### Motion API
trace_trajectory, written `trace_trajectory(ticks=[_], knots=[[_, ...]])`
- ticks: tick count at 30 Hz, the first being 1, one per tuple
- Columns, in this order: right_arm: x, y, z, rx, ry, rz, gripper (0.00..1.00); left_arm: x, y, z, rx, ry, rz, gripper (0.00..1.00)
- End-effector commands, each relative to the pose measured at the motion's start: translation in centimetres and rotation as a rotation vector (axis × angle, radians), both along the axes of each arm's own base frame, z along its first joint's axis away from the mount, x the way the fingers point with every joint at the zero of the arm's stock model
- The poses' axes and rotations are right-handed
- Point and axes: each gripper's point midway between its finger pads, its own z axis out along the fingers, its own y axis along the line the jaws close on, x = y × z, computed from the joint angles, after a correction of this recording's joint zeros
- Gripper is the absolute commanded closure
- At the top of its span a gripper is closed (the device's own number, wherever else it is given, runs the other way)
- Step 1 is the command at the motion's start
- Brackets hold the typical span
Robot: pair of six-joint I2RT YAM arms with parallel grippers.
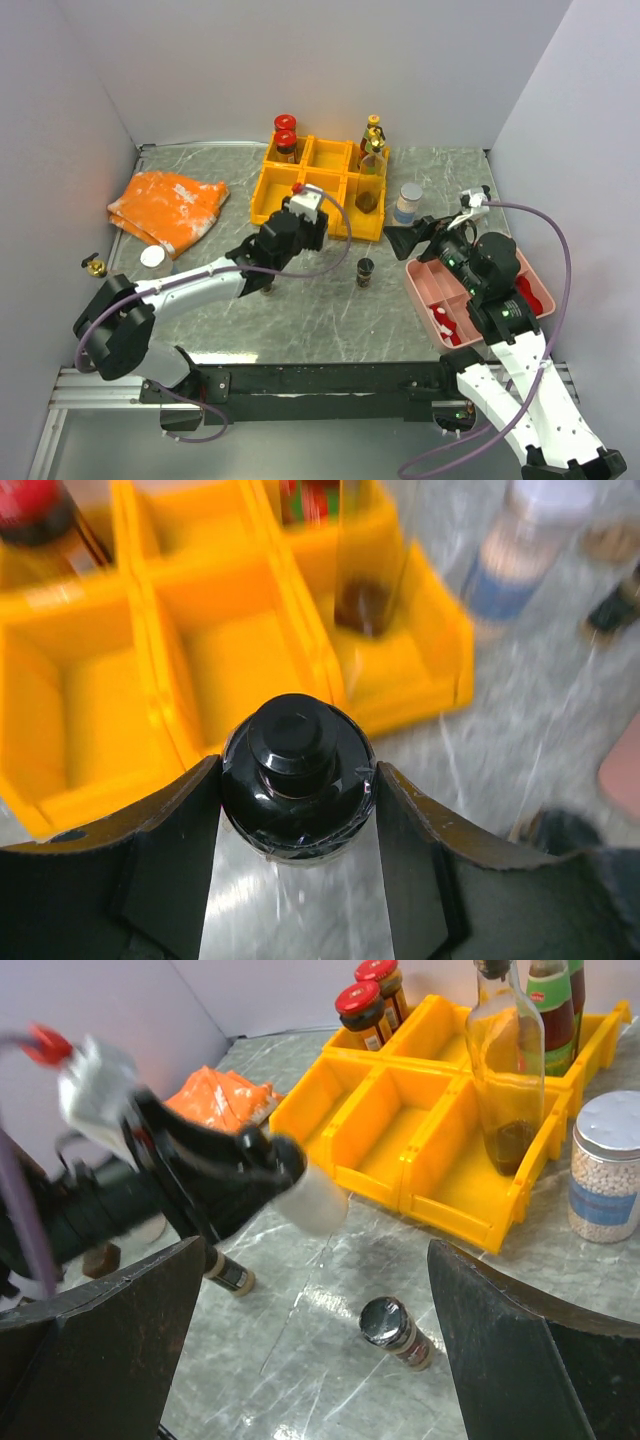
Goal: Organize the condiment bottles
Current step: Place at the center of the board.
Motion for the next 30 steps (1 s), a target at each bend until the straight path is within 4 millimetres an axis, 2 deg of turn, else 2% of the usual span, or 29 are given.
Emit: trace_trajectory(ticks=[1, 2, 3, 4, 5, 6, 7, 8, 9, 10, 11, 12, 13, 14, 15, 16, 17, 18, 19, 20, 21, 22, 23, 24, 25, 26, 27, 28, 30], knots=[[-0.2, -0.1, 1.4, 0.012, -0.059, -0.001, 0.0, 3.1, -0.6, 9.0, -0.098, -0.187, 0.066, 0.99], [-0.3, 0.0, 1.6, 0.014, -0.06, 0.003, 0.0, 3.9, -0.8, 11.0, -0.118, -0.215, 0.077, 0.99], [-0.4, 0.0, 1.7, 0.018, -0.063, 0.005, 0.0, 5.2, -0.9, 10.5, -0.09, -0.21, 0.091, 0.99], [-0.5, 0.1, 1.7, 0.025, -0.06, 0.007, 0.0, 6.0, -1.2, 12.6, -0.112, -0.239, 0.099, 0.99], [-0.6, 0.0, 1.9, 0.029, -0.065, 0.006, 0.0, 6.7, -1.5, 13.2, -0.119, -0.248, 0.094, 0.99], [-0.8, -0.1, 2.1, 0.033, -0.073, 0.003, 0.0, 8.2, -1.6, 12.4, -0.102, -0.241, 0.104, 0.99], [-0.9, -0.1, 2.2, 0.036, -0.075, 0.001, 0.0, 9.0, -1.9, 14.6, -0.133, -0.277, 0.105, 0.99], [-1.0, -0.3, 2.6, 0.038, -0.082, -0.006, 0.0, 9.8, -2.1, 15.1, -0.136, -0.289, 0.104, 0.99], [-1.1, -0.7, 2.9, 0.038, -0.089, -0.022, 0.0, 11.3, -2.2, 14.2, -0.115, -0.283, 0.114, 0.99], [-1.3, -0.8, 3.2, 0.039, -0.097, -0.026, 0.0, 12.3, -2.3, 16.4, -0.146, -0.316, 0.123, 0.99], [-1.5, -0.9, 3.7, 0.043, -0.107, -0.032, 0.0, 13.1, -2.4, 16.7, -0.148, -0.321, 0.127, 0.99], [-1.7, -1.3, 4.1, 0.045, -0.12, -0.045, 0.0, 14.6, -2.6, 15.4, -0.119, -0.314, 0.13, 0.99], [-1.9, -1.4, 4.3, 0.048, -0.127, -0.049, 0.0, 15.4, -2.8, 17.2, -0.126, -0.352, 0.127, 0.99], [-2.0, -1.5, 4.6, 0.052, -0.133, -0.054, 0.0, 16.1, -3.0, 17.2, -0.126, -0.361, 0.121, 0.99], [-2.3, -1.6, 4.9, 0.057, -0.146, -0.057, 0.0, 17.4, -3.5, 15.9, -0.111, -0.357, 0.109, 0.99], [-2.3, -1.8, 5.0, 0.057, -0.151, -0.063, 0.0, 18.2, -3.6, 17.2, -0.129, -0.383, 0.111, 0.99], [-2.4, -1.9, 5.1, 0.059, -0.157, -0.068, 0.0, 19.0, -3.7, 17.2, -0.13, -0.388, 0.111, 0.99], [-2.5, -2.1, 5.3, 0.063, -0.162, -0.078, 0.0, 20.5, -3.8, 15.3, -0.111, -0.366, 0.113, 0.99], [-2.5, -2.2, 5.3, 0.063, -0.164, -0.083, 0.0, 21.2, -3.9, 16.8, -0.134, -0.393, 0.114, 0.99], [-2.6, -2.3, 5.5, 0.064, -0.169, -0.089, 0.0, 21.9, -3.9, 16.6, -0.135, -0.391, 0.114, 0.99], [-2.7, -2.4, 5.5, 0.063, -0.167, -0.092, 0.0, 23.2, -3.7, 15.2, -0.129, -0.378, 0.119, 0.99], [-2.7, -2.5, 5.4, 0.061, -0.166, -0.094, 0.0, 23.6, -4.0, 16.2, -0.146, -0.406, 0.104, 0.99], [-2.7, -2.6, 5.5, 0.062, -0.171, -0.103, 0.0, 24.1, -4.1, 15.9, -0.145, -0.414, 0.099, 0.99], [-2.8, -2.8, 5.6, 0.064, -0.179, -0.111, 0.0, 25.0, -3.9, 14.7, -0.135, -0.412, 0.102, 0.99], [-2.7, -3.0, 5.4, 0.063, -0.176, -0.121, 0.0, 25.4, -3.9, 15.3, -0.153, -0.434, 0.1, 0.99], [-2.7, -3.2, 5.5, 0.064, -0.182, -0.134, 0.0, 25.9, -3.9, 15.0, -0.156, -0.433, 0.102, 0.99], [-2.7, -3.3, 5.7, 0.068, -0.191, -0.141, 0.0, 26.9, -3.7, 13.5, -0.155, -0.412, 0.104, 0.99], [-2.7, -3.4, 5.8, 0.068, -0.196, -0.146, 0.0, 27.4, -3.6, 14.0, -0.168, -0.424, 0.106, 0.99], [-2.7, -3.6, 5.8, 0.067, -0.193, -0.157, 0.0, 28.4, -3.3, 12.8, -0.164, -0.426, 0.113, 0.99]])
